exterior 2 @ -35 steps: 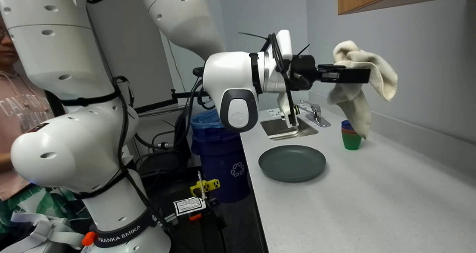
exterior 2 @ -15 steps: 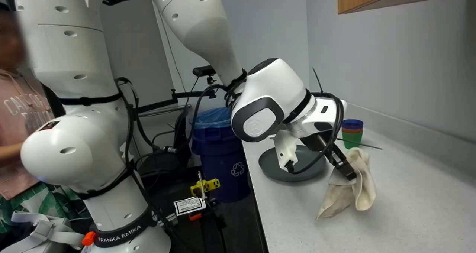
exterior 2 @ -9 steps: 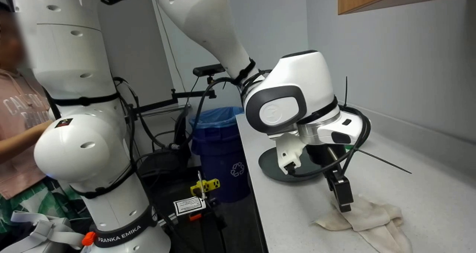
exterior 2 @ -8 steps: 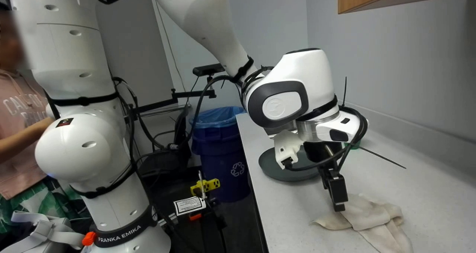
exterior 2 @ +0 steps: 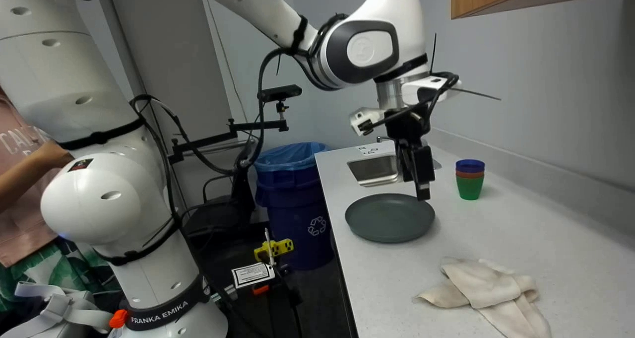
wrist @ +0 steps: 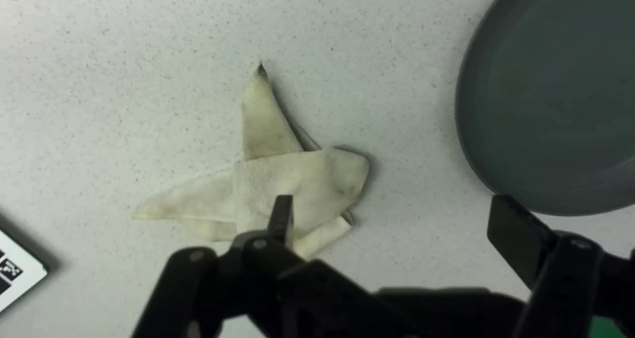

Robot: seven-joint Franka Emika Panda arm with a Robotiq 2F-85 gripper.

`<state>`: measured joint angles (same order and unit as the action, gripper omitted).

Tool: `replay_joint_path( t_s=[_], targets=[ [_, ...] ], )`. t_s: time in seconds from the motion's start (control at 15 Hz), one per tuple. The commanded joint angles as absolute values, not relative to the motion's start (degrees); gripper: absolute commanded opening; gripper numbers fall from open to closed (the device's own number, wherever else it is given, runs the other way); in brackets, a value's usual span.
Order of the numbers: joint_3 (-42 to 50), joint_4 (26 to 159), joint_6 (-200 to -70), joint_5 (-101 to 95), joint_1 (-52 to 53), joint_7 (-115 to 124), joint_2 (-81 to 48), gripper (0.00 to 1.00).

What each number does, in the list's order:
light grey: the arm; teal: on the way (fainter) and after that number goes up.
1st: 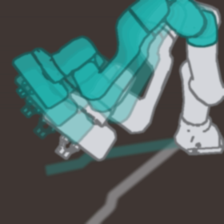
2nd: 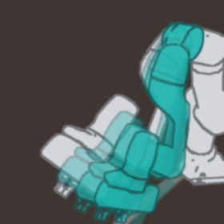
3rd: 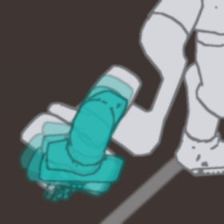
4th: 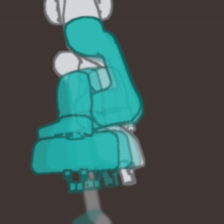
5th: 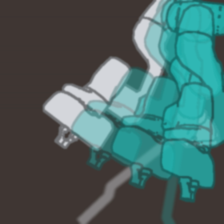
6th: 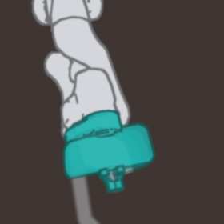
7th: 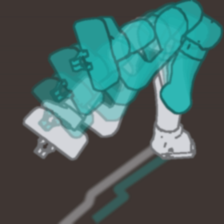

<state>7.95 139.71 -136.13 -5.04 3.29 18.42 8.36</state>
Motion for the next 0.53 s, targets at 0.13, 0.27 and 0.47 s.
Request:
replay_joint_path(
  t_s=[0.13,0.27,0.47],
  targets=[
    [2.4,139.5,-132.1,-7.1,-1.2,19.6,15.3,1.0],
    [2.1,139.2,-133.7,-4.7,-1.4,18.0,13.7,1.0],
    [1.9,139.3,-133.7,-4.7,-1.7,18.0,14.3,1.0]
  ],
)
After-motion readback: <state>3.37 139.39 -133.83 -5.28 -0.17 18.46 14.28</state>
